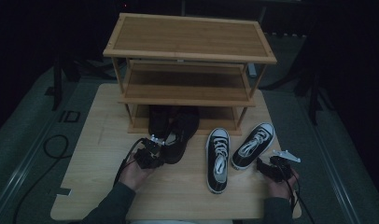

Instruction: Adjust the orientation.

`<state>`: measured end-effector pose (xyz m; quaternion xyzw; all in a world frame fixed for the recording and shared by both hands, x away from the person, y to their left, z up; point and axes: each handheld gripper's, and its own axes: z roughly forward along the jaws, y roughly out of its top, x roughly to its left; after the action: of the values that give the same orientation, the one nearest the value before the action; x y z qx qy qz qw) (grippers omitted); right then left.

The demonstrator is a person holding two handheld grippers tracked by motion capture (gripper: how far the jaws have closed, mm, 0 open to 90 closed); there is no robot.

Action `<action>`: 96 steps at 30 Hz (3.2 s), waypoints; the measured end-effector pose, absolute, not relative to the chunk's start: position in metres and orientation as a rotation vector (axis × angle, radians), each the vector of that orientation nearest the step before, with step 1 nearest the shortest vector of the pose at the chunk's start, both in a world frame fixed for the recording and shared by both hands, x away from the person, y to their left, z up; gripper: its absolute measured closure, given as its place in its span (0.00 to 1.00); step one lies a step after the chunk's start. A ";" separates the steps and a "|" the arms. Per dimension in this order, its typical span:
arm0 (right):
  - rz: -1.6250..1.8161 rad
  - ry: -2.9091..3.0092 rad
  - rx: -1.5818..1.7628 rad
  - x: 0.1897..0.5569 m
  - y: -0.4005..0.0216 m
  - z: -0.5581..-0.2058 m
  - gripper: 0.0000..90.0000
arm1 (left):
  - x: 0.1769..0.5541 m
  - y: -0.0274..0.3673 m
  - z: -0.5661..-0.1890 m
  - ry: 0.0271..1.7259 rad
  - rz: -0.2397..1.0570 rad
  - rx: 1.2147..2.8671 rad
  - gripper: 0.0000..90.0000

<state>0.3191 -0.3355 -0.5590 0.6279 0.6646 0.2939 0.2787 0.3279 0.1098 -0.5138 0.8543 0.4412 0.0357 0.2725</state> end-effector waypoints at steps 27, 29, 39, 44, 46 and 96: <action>0.789 1.783 1.685 0.319 -0.335 -0.559 0.31 | 0.348 0.057 -0.502 1.094 0.174 2.308 1.00; 0.789 1.783 1.684 0.319 -0.335 -0.559 0.31 | 0.349 0.056 -0.501 1.091 0.181 2.313 1.00; 0.789 1.782 1.685 0.319 -0.335 -0.559 0.31 | 0.361 0.042 -0.492 1.101 0.254 2.309 1.00; 0.790 1.782 1.686 0.319 -0.335 -0.559 0.31 | 0.366 0.039 -0.491 1.129 0.309 2.298 1.00; 0.789 1.783 1.684 0.319 -0.335 -0.559 0.31 | 0.370 0.041 -0.491 1.157 0.313 2.279 1.00; 0.789 1.784 1.684 0.319 -0.336 -0.559 0.31 | 0.383 0.132 -0.474 1.347 0.441 2.101 1.00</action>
<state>0.3192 -0.3355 -0.5590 0.6275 0.6649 0.2941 0.2786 0.3832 0.1322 -0.4737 0.7910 0.5073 0.1661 0.2990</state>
